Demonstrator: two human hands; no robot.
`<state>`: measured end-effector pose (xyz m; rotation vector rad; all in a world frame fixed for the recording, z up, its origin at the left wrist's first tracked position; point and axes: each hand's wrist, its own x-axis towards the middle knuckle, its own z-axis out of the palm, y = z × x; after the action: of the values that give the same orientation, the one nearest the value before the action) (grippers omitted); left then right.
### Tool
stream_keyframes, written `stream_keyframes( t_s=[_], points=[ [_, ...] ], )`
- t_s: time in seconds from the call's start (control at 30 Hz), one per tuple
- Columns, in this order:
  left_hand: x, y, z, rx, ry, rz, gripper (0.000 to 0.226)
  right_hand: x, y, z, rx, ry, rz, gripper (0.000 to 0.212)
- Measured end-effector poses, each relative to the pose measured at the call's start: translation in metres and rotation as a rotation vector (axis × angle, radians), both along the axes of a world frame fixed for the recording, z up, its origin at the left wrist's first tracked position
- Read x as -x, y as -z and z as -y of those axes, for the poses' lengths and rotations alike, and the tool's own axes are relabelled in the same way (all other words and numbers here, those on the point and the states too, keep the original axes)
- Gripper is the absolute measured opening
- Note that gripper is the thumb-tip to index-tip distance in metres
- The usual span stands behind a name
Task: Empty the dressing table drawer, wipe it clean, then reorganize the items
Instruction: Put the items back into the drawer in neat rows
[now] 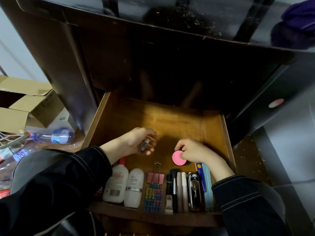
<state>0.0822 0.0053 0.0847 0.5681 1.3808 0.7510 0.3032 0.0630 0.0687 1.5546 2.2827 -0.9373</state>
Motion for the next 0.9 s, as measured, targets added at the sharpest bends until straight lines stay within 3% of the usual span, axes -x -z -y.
stream_keyframes(
  t_s=[0.3,0.5,0.9],
  points=[
    [0.0008,-0.0021,0.0027,-0.009,0.026,0.0,0.024,-0.0073,-0.0045,0.0028,-0.192,-0.063,0.127,0.026],
    [0.001,-0.0002,0.0033,-0.005,0.03,-0.004,0.024,-0.0043,-0.0076,0.0039,-0.168,-0.205,0.004,0.023],
    [0.0045,0.0036,0.0007,-0.001,0.009,0.002,0.024,-0.0096,-0.0075,0.0029,-0.211,-0.218,0.132,0.03]
  ],
)
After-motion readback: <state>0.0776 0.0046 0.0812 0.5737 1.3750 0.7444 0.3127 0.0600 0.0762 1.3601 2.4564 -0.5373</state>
